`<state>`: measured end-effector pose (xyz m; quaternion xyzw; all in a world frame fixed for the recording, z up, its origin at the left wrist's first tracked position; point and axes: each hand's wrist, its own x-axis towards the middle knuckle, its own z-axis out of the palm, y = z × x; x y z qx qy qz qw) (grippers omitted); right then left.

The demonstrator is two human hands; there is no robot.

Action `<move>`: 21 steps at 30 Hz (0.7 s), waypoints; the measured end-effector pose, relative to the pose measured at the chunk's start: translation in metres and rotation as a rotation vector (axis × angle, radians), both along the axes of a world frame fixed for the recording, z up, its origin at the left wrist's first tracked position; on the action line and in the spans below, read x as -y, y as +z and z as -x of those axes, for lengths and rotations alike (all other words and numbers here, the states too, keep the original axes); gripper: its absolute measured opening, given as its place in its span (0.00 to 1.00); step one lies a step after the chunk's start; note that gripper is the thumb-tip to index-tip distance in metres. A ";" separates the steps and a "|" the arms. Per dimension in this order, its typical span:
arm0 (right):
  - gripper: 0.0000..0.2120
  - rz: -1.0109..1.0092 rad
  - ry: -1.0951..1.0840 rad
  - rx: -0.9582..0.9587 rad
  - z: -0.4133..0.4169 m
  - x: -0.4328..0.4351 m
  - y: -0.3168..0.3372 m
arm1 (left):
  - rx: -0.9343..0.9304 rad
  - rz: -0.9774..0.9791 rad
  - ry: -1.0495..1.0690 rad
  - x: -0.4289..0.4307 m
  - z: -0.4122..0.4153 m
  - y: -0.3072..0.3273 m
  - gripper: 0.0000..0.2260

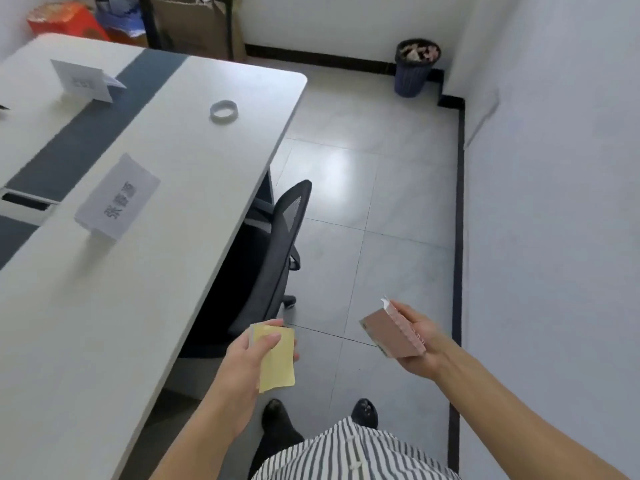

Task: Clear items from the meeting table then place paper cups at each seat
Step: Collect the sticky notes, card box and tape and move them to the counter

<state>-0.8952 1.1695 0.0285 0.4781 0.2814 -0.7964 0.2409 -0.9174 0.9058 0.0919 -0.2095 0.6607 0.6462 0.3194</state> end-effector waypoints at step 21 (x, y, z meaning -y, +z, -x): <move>0.07 -0.618 0.084 -0.409 0.283 -0.167 0.086 | 0.060 -0.122 -0.079 -0.208 0.303 0.005 0.13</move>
